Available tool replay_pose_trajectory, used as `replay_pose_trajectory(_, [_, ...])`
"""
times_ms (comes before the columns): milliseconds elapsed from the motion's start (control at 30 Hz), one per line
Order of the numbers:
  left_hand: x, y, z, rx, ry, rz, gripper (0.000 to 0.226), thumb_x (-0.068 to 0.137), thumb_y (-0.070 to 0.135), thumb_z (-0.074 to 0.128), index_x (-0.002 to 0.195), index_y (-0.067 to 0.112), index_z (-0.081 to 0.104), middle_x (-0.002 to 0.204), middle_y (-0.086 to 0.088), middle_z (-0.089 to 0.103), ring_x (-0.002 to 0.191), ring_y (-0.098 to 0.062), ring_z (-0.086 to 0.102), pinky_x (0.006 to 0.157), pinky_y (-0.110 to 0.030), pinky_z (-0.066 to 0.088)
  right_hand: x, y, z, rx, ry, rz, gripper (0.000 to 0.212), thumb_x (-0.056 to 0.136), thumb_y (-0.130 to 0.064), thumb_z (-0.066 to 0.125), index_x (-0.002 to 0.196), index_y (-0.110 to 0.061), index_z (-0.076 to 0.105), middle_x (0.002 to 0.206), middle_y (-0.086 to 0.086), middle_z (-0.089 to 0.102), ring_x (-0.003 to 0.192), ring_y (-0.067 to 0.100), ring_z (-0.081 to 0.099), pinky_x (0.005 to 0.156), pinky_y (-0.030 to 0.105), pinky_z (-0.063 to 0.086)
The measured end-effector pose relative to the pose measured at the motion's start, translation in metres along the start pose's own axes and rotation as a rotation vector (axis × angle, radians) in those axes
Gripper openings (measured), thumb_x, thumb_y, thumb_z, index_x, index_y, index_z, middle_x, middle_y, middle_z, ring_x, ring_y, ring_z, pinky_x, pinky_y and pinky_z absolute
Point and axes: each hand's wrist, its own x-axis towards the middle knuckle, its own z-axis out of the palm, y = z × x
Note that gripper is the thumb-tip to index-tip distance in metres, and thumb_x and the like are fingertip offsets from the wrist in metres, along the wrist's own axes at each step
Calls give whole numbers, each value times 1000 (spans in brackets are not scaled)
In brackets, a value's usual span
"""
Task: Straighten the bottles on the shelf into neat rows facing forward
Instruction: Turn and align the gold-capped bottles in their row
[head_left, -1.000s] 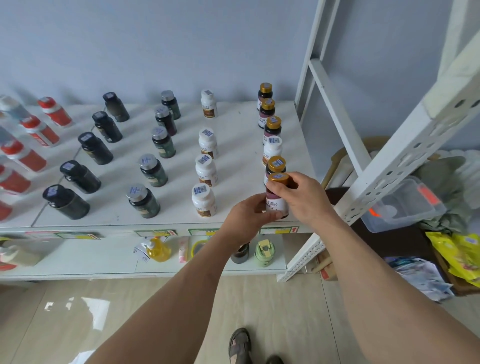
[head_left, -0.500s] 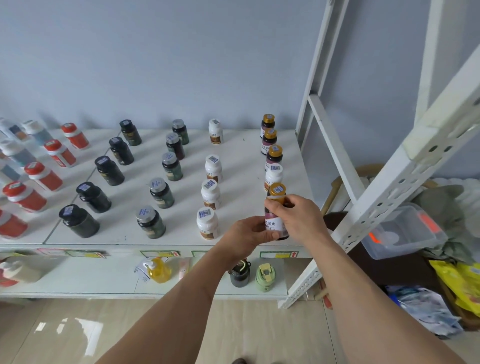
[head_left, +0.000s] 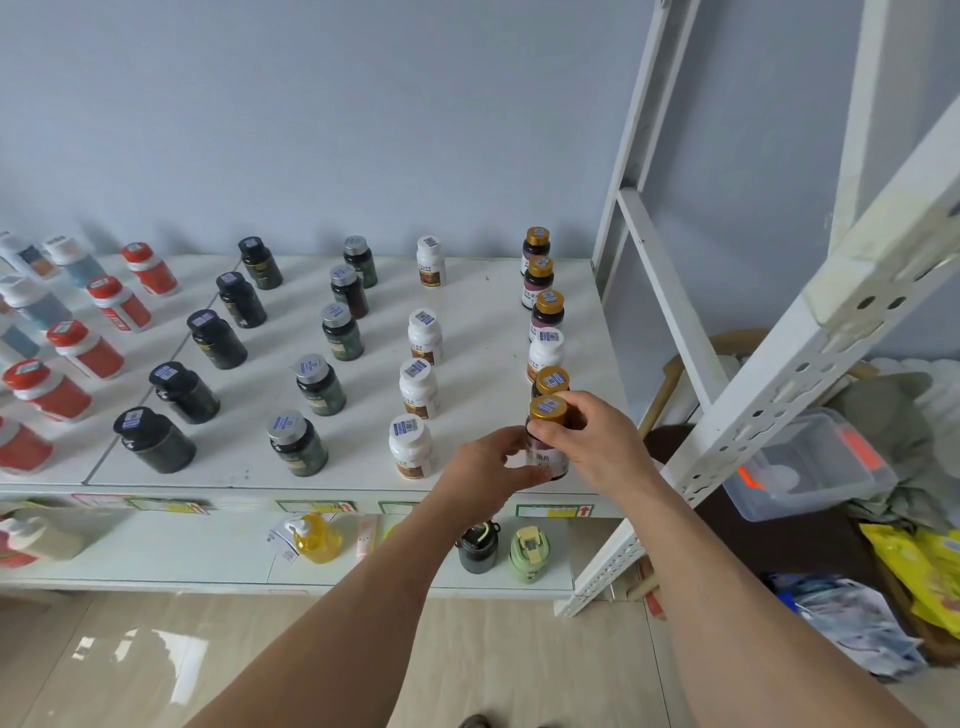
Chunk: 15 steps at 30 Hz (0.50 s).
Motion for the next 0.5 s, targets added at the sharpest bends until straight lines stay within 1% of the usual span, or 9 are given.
replay_pose_trajectory(100, [4, -2, -2, 77, -2, 2, 66, 80, 41, 75, 139, 29, 48, 135, 9, 57, 122, -12, 52, 96, -25, 42, 2, 14, 3, 0, -41, -3, 39, 85, -43, 71, 120, -29, 59, 105, -12, 67, 97, 6, 61, 73, 12, 42])
replay_pose_trajectory(167, [4, -3, -2, 100, -6, -6, 70, 81, 40, 74, 143, 28, 44, 138, 9, 55, 124, -13, 51, 98, -24, 41, 3, 22, 5, 15, -56, 10, 41, 85, -40, 71, 121, -29, 58, 107, -11, 67, 100, 9, 61, 79, 17, 45])
replay_pose_trajectory(333, [7, -8, -4, 114, -7, -10, 70, 82, 41, 73, 143, 28, 42, 139, 9, 54, 125, -13, 51, 95, -22, 39, 1, 34, 12, 61, -74, 34, 45, 84, -40, 73, 124, -33, 53, 110, -10, 66, 103, 9, 61, 88, 23, 47])
replay_pose_trajectory(433, [9, -8, -6, 103, 1, 1, 71, 81, 43, 73, 143, 27, 43, 138, 9, 55, 125, -13, 51, 100, -27, 41, 3, 38, 12, 71, -97, 37, 49, 84, -40, 72, 128, -34, 51, 115, -11, 64, 108, 10, 60, 94, 26, 46])
replay_pose_trajectory(500, [8, -6, -9, 76, 11, 15, 71, 80, 44, 74, 142, 27, 44, 137, 9, 56, 124, -12, 51, 102, -28, 42, 4, 36, 8, 120, -94, 48, 55, 81, -46, 73, 130, -36, 50, 121, -15, 62, 115, 5, 56, 99, 28, 42])
